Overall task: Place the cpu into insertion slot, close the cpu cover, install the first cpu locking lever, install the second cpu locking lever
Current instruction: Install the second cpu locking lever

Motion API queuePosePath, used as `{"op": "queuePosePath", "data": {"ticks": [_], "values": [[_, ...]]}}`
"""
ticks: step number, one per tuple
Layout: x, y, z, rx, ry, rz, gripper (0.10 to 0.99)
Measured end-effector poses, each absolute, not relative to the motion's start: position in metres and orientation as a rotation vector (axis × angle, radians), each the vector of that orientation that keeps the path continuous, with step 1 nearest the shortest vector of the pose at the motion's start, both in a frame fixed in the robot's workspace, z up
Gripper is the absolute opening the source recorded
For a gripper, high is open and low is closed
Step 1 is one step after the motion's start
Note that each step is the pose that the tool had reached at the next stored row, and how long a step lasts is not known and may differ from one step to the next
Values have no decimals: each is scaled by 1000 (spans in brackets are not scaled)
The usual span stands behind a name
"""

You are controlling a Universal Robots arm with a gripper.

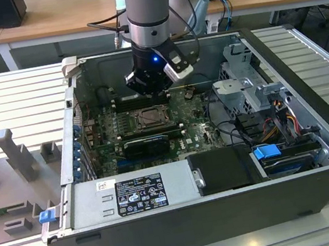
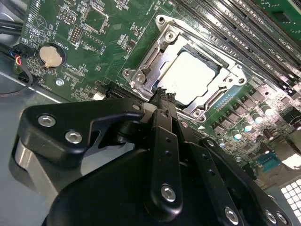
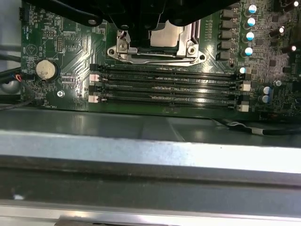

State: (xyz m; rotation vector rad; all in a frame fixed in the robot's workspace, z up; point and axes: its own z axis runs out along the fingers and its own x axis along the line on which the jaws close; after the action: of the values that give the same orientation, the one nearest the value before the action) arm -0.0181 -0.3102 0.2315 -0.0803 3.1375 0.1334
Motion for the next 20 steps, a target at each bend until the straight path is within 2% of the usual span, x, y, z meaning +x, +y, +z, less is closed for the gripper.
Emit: {"op": "queuePosePath", "data": {"ticks": [12,16,20], "values": [[-18,-319,233,-79,3137,134,106],[-18,-320,249,-79,3139,124,106],[-18,-339,248,-79,3139,123,106]]}}
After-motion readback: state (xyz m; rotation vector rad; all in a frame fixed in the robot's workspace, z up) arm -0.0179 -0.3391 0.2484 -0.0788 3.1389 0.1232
